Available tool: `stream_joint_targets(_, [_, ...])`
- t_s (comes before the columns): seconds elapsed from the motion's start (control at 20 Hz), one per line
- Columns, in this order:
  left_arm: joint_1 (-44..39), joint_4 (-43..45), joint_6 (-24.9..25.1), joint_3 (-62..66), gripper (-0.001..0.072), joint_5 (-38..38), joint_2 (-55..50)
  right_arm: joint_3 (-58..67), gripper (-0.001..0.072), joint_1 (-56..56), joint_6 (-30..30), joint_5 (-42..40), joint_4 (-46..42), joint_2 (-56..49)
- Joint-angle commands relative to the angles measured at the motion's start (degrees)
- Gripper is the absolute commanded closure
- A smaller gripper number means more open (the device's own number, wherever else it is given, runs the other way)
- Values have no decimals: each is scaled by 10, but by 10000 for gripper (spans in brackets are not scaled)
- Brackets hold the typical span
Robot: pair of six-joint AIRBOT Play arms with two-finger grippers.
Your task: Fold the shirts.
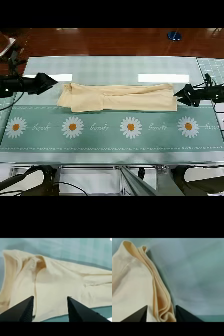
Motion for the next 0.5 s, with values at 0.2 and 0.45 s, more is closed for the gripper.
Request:
stream_joint_targets(0.2, [-118,-20,15,-50,206,82,12,-9,540,76,-10,-5,34,-32])
stream_joint_targets(0.45, [-160,-46,31,-50,670,82,9,-12,693,58,-70,59,-14,84])
